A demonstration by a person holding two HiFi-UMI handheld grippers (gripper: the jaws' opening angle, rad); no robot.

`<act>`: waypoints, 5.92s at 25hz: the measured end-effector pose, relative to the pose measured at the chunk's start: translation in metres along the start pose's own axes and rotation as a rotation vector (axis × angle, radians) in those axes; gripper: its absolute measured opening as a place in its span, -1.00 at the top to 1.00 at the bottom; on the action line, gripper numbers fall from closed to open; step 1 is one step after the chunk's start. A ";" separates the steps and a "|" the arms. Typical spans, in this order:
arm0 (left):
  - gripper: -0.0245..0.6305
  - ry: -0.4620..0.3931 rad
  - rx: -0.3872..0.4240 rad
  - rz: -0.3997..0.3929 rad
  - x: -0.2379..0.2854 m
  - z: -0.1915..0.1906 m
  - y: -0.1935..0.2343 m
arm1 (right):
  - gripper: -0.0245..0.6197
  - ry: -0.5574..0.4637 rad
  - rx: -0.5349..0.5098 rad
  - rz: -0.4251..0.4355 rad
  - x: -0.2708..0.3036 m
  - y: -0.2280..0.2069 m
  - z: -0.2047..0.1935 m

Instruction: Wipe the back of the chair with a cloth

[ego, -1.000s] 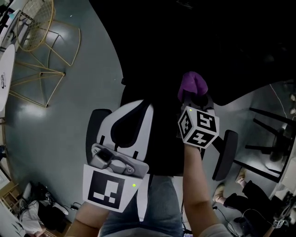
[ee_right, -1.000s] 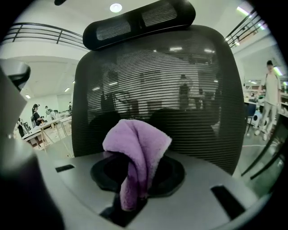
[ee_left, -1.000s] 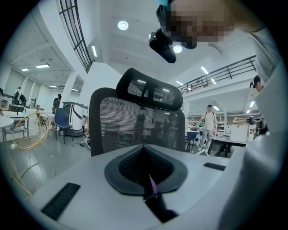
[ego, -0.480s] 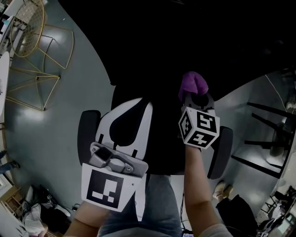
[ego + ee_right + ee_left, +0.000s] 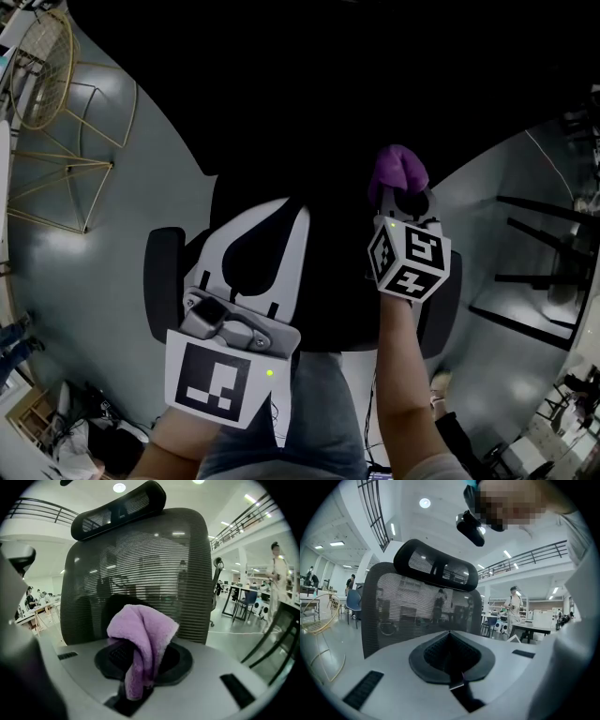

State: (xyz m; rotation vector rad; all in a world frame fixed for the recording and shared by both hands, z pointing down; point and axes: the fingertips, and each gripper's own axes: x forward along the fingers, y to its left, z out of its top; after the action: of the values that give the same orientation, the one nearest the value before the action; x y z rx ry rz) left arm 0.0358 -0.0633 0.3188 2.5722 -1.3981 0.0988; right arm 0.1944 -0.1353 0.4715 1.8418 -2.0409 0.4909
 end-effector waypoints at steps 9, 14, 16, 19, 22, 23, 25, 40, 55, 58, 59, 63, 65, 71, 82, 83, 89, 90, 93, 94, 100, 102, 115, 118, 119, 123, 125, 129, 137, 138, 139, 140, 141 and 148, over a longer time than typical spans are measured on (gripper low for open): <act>0.89 0.006 -0.001 -0.031 0.012 -0.001 -0.014 | 0.61 0.007 0.020 -0.069 -0.010 -0.041 -0.005; 0.89 0.008 0.002 -0.040 0.013 0.000 -0.017 | 0.61 0.010 0.028 -0.103 -0.016 -0.056 -0.007; 0.89 0.006 0.003 -0.043 0.013 0.001 -0.019 | 0.61 0.007 0.032 -0.113 -0.018 -0.059 -0.008; 0.89 0.011 0.003 -0.050 0.013 -0.002 -0.021 | 0.61 -0.006 0.033 -0.123 -0.018 -0.060 -0.008; 0.89 0.021 0.001 -0.055 0.014 -0.006 -0.020 | 0.61 -0.031 0.025 -0.129 -0.018 -0.059 -0.008; 0.89 0.024 -0.002 -0.054 0.014 -0.008 -0.019 | 0.61 -0.040 0.022 -0.131 -0.018 -0.059 -0.007; 0.89 0.028 -0.010 -0.052 0.016 -0.012 -0.019 | 0.61 -0.058 0.018 -0.133 -0.018 -0.060 -0.007; 0.89 0.025 -0.031 -0.086 0.023 -0.029 -0.014 | 0.61 -0.045 0.022 -0.128 -0.013 -0.053 -0.051; 0.89 0.022 -0.004 -0.027 0.015 -0.041 0.001 | 0.61 -0.044 0.029 -0.110 -0.006 -0.049 -0.059; 0.89 0.012 0.000 -0.001 0.009 -0.041 0.008 | 0.61 -0.046 0.027 -0.105 -0.004 -0.045 -0.057; 0.89 0.008 0.001 0.009 0.006 -0.041 0.010 | 0.61 -0.047 0.025 -0.103 -0.003 -0.043 -0.057; 0.89 -0.008 -0.004 0.057 -0.004 -0.040 0.020 | 0.61 -0.050 0.004 -0.077 0.001 -0.033 -0.054; 0.89 -0.014 -0.005 0.077 -0.008 -0.040 0.024 | 0.61 -0.049 -0.015 -0.057 0.005 -0.025 -0.052; 0.89 -0.024 -0.016 0.120 -0.021 -0.038 0.043 | 0.61 -0.046 -0.042 -0.003 0.016 0.008 -0.047; 0.89 -0.043 -0.035 0.180 -0.047 -0.039 0.061 | 0.61 -0.036 -0.104 0.114 0.027 0.071 -0.045; 0.89 -0.044 -0.035 0.184 -0.049 -0.040 0.064 | 0.61 -0.034 -0.107 0.122 0.028 0.078 -0.046; 0.89 -0.055 -0.034 0.217 -0.063 -0.038 0.076 | 0.61 -0.030 -0.117 0.160 0.033 0.108 -0.045; 0.89 -0.056 -0.034 0.222 -0.065 -0.038 0.077 | 0.61 -0.029 -0.116 0.162 0.034 0.112 -0.045; 0.89 -0.059 -0.035 0.235 -0.072 -0.038 0.080 | 0.61 -0.030 -0.089 0.160 0.033 0.116 -0.046; 0.89 -0.060 -0.035 0.240 -0.074 -0.038 0.081 | 0.61 -0.031 -0.078 0.160 0.033 0.117 -0.046; 0.89 -0.068 -0.043 0.262 -0.087 -0.038 0.094 | 0.61 -0.031 -0.059 0.186 0.034 0.139 -0.048; 0.89 -0.071 -0.045 0.264 -0.090 -0.037 0.098 | 0.61 -0.030 -0.070 0.207 0.035 0.154 -0.049; 0.89 -0.087 -0.070 0.289 -0.116 -0.038 0.123 | 0.61 -0.005 -0.100 0.329 0.034 0.243 -0.059; 0.89 -0.088 -0.074 0.295 -0.119 -0.038 0.127 | 0.61 -0.002 -0.098 0.346 0.035 0.255 -0.060; 0.89 -0.088 -0.075 0.296 -0.120 -0.039 0.128 | 0.61 -0.001 -0.100 0.354 0.035 0.260 -0.061; 0.89 -0.088 -0.078 0.298 -0.125 -0.041 0.132 | 0.61 0.007 -0.120 0.399 0.033 0.285 -0.064; 0.89 -0.088 -0.081 0.302 -0.128 -0.041 0.133 | 0.61 0.008 -0.119 0.404 0.032 0.292 -0.065; 0.89 -0.088 -0.085 0.310 -0.131 -0.042 0.137 | 0.61 0.009 -0.100 0.403 0.032 0.292 -0.065; 0.89 -0.082 -0.085 0.301 -0.127 -0.044 0.136 | 0.61 0.005 -0.098 0.413 0.030 0.297 -0.066; 0.89 -0.080 -0.083 0.299 -0.127 -0.045 0.136 | 0.61 0.004 -0.098 0.417 0.030 0.298 -0.066; 0.89 -0.079 -0.083 0.299 -0.126 -0.045 0.136 | 0.61 0.003 -0.101 0.422 0.030 0.299 -0.066; 0.89 -0.078 -0.082 0.299 -0.125 -0.045 0.136 | 0.61 0.000 -0.105 0.426 0.030 0.299 -0.066; 0.89 -0.078 -0.082 0.299 -0.124 -0.045 0.137 | 0.61 -0.004 -0.110 0.430 0.029 0.300 -0.066; 0.89 -0.066 -0.086 0.290 -0.116 -0.049 0.133 | 0.61 -0.046 -0.114 0.469 0.028 0.300 -0.065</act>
State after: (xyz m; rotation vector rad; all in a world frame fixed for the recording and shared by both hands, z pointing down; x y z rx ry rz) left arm -0.1373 -0.0273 0.3689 2.3085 -1.7515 -0.0021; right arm -0.1048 -0.0998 0.5345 1.3154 -2.4814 0.4397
